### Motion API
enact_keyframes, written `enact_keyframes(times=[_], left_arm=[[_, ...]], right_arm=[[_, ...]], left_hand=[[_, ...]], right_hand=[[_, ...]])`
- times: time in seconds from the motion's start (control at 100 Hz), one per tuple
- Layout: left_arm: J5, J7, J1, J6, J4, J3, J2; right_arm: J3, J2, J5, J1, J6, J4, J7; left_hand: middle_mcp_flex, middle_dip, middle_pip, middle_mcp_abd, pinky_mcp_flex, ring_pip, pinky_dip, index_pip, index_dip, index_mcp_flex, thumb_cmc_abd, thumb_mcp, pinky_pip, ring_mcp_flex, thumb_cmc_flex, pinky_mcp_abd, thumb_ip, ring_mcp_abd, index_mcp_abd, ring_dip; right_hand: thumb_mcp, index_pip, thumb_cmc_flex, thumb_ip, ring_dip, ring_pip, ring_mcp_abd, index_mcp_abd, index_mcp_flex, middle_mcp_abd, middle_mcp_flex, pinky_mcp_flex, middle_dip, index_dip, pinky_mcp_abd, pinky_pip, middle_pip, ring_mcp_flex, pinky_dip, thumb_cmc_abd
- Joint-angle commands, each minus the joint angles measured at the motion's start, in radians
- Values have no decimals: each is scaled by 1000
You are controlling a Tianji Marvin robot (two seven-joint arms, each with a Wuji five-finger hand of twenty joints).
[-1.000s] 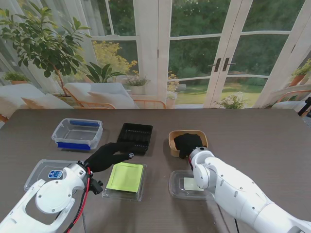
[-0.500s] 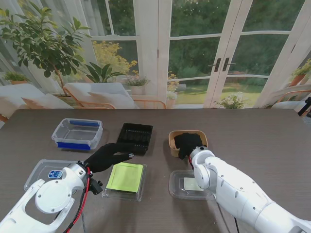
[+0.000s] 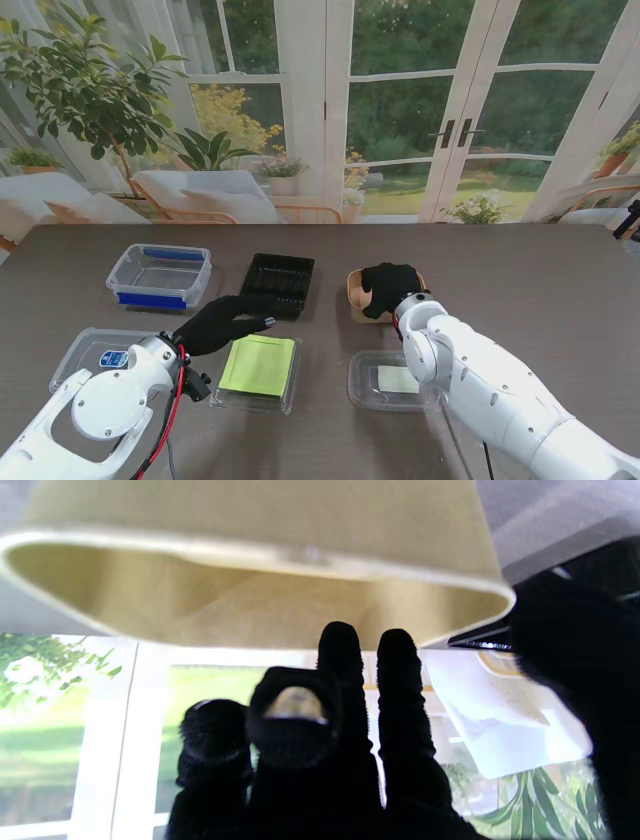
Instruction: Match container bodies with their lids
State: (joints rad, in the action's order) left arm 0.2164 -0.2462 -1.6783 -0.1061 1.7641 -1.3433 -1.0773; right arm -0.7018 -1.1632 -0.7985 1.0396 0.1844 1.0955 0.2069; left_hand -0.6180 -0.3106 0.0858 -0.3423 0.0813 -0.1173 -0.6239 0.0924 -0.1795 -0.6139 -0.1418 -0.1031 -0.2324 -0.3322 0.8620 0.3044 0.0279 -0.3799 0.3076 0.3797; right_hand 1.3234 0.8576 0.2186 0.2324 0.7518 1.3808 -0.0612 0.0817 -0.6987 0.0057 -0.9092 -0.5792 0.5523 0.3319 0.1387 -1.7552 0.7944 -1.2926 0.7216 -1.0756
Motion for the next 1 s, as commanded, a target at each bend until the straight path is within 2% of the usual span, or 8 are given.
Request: enact_keyframes(times=[0.0, 0.11, 0.27, 0.38, 0.52, 0.87, 0.93, 0.99], left_arm=[[-3, -22, 0, -2, 2, 1, 0], [-6, -31, 11, -3, -7, 9, 1], [-12, -42, 26, -4, -19, 22, 3], [-17, -47, 34, -7, -25, 28, 4], [-25, -53, 44, -9, -33, 39, 4], [-74, -64, 106, 18, -78, 112, 0], [-79, -79, 120, 24, -88, 129, 2], [-83, -87, 132, 28, -101, 147, 3]], right_arm=[[-26, 13, -15, 25, 8, 43, -12], [-114, 30, -48, 91, 17, 125, -24], [-260, 53, -85, 215, -18, 258, -59], [-349, 62, -79, 303, -62, 338, -88], [-430, 74, -79, 390, -112, 411, -140], [-591, 92, -16, 540, -201, 503, -266], [-613, 97, -11, 554, -222, 513, -299], [-631, 103, -6, 564, -242, 518, -330]], left_hand=[[11, 6, -8, 2, -15, 18, -18, -10, 2, -9, 40, 22, 32, 13, 19, -14, -25, 0, 0, -4], [12, 6, -8, 3, -15, 18, -18, -10, 2, -9, 40, 22, 32, 14, 20, -15, -25, -1, 0, -4], [12, 6, -8, 3, -15, 17, -19, -9, 1, -10, 42, 23, 31, 13, 20, -16, -25, -1, 0, -4], [9, 6, -7, 2, -14, 16, -19, -10, 2, -9, 44, 24, 31, 11, 20, -14, -25, -3, 0, -3], [6, 5, -7, -2, -13, 17, -19, -8, 1, -14, 47, 25, 30, 12, 20, -14, -24, -2, 2, -3], [7, 6, -7, -10, -10, 18, -20, -9, 2, -17, 68, 31, 29, 12, 30, -15, -21, -6, 8, -3], [9, 6, -8, -10, -9, 19, -21, -10, 2, -15, 72, 33, 28, 12, 33, -16, -20, -5, 8, -3], [6, 5, -7, -9, -10, 19, -21, -8, 2, -19, 73, 36, 28, 12, 36, -18, -20, -6, 9, -3]], right_hand=[[-24, -9, -56, -6, -17, -13, 22, -4, 47, 22, 34, -455, -16, -1, 33, 8, -4, -27, 9, 58], [-88, -2, -80, -41, -19, -13, 36, 8, 45, 26, 4, -453, -18, 3, 46, 25, -2, -26, 9, 242], [-113, 33, -78, -76, -33, -57, 83, 13, 0, 32, -65, -426, -11, 18, 88, 77, -2, -24, -14, 363], [-114, 60, -75, -89, -76, -183, 140, 14, -49, 34, -128, -353, -5, 27, 157, 186, -24, -20, -45, 406], [-121, 66, -77, -99, -143, -394, 175, 14, -93, 25, -184, -268, 0, 25, 186, 320, -60, -15, -98, 442], [-131, 62, -78, -109, -230, -750, 200, 14, -194, 26, -203, -109, -25, 6, 182, 494, -136, 114, -182, 486], [-131, 84, -73, -80, -241, -790, 195, 22, -228, 24, -217, -87, -40, -76, 176, 514, -163, 124, -203, 484], [-140, 79, -73, -74, -255, -822, 187, 35, -246, 14, -234, -64, -58, -102, 168, 540, -192, 137, -218, 488]])
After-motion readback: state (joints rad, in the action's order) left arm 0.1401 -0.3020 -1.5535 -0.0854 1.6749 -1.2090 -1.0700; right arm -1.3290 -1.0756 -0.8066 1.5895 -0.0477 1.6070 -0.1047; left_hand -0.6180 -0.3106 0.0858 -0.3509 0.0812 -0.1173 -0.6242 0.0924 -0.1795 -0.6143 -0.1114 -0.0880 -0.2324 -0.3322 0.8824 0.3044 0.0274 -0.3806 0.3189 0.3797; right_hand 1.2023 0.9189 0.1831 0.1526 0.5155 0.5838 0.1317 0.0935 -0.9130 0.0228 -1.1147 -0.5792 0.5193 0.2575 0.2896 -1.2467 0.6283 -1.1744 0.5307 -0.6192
